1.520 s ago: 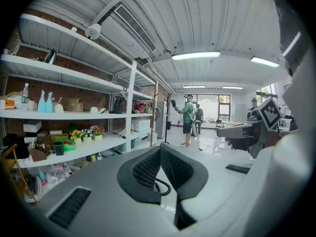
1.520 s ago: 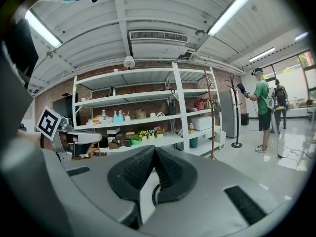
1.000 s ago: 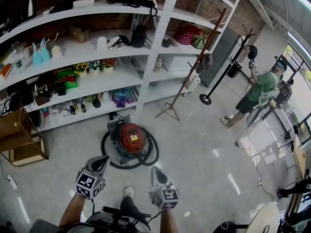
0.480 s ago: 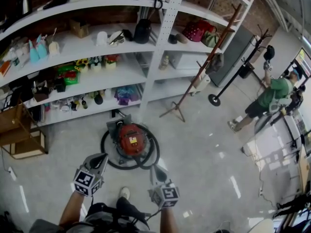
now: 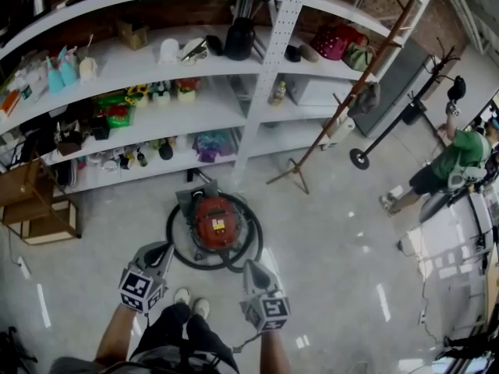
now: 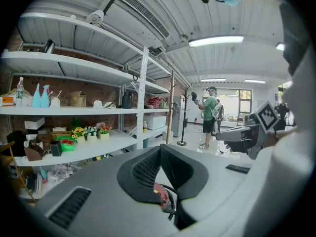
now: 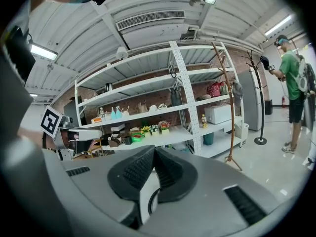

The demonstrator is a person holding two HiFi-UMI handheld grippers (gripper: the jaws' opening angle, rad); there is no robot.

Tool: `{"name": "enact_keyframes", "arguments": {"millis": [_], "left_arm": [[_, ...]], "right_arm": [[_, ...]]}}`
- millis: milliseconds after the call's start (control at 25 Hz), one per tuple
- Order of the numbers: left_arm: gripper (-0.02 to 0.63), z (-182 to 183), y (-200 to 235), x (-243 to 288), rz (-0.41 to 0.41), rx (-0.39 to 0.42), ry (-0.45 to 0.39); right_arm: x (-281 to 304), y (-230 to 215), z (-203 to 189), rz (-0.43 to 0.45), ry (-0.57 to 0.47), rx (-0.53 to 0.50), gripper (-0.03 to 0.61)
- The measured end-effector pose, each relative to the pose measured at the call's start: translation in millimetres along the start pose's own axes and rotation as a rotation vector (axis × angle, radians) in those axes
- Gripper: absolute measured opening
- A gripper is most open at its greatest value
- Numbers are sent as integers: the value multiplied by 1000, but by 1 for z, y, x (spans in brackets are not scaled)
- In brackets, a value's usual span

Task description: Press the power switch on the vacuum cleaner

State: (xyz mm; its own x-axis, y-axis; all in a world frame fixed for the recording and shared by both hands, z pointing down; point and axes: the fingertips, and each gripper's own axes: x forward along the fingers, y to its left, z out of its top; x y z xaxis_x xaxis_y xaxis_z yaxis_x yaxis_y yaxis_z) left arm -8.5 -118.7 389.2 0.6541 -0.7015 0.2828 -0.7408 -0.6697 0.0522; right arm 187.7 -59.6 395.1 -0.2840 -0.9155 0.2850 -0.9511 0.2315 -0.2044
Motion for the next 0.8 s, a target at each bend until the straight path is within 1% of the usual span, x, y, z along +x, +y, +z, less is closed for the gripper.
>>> {"name": "enact_keyframes", "arguments": {"millis": [240, 560, 800], "left_arm": [[8, -19, 17, 33, -5, -15, 14], [8, -65, 42, 78, -21, -19, 56], [9, -102, 62, 106, -28, -51, 76]], "right_arm": [[32, -14, -22, 8, 24, 26, 12], [88, -26, -62, 25, 65, 39, 12], [121, -43, -94, 9, 77, 63, 12]]}}
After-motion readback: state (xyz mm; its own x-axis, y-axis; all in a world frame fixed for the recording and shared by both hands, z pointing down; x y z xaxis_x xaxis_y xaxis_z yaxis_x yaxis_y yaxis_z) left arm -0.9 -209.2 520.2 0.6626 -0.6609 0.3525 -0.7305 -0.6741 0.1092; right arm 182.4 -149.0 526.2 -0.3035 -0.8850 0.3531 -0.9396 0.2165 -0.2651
